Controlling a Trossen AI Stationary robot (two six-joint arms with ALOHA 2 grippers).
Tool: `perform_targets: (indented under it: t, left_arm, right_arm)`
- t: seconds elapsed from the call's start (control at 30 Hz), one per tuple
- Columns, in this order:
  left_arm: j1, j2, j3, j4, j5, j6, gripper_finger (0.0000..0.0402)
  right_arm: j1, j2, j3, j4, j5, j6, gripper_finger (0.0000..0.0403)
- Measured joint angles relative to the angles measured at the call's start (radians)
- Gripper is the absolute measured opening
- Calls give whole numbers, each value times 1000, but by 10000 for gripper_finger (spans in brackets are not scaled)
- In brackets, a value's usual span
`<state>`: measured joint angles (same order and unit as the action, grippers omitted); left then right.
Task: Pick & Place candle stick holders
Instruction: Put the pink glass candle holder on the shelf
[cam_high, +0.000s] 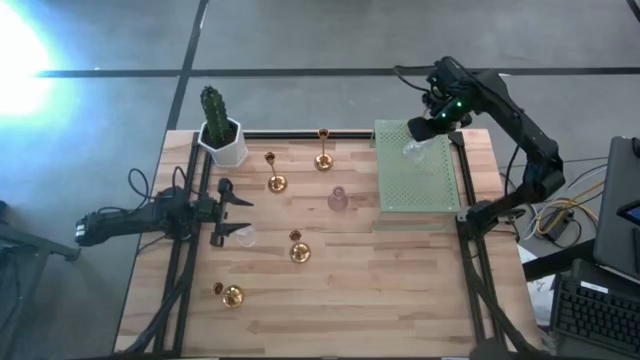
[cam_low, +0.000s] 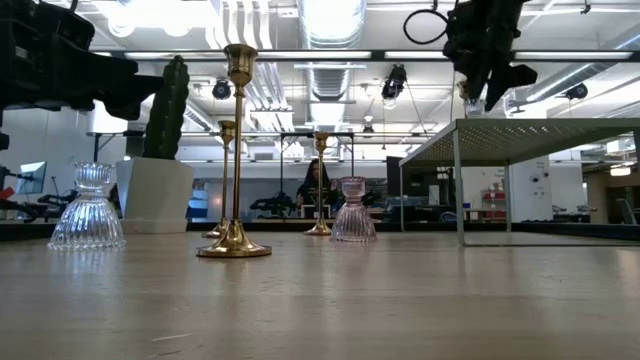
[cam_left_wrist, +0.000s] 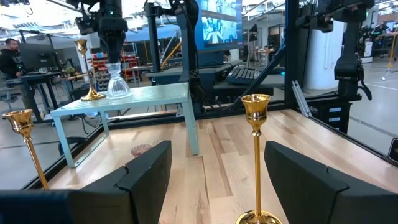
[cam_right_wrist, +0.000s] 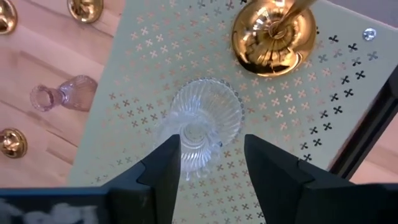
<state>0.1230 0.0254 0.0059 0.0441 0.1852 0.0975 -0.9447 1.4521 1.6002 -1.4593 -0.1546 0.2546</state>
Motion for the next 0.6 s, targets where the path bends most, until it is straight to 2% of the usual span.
perform_targets:
  t: [0.4,0.6]
  left_arm:
    - [0,0,0,0,0,0,262]
    - [0,0,0,0,0,0,262]
  right_arm:
    - [8,-80,145,-3,24,37,170]
    - [66,-171,221,-7,24,64,159]
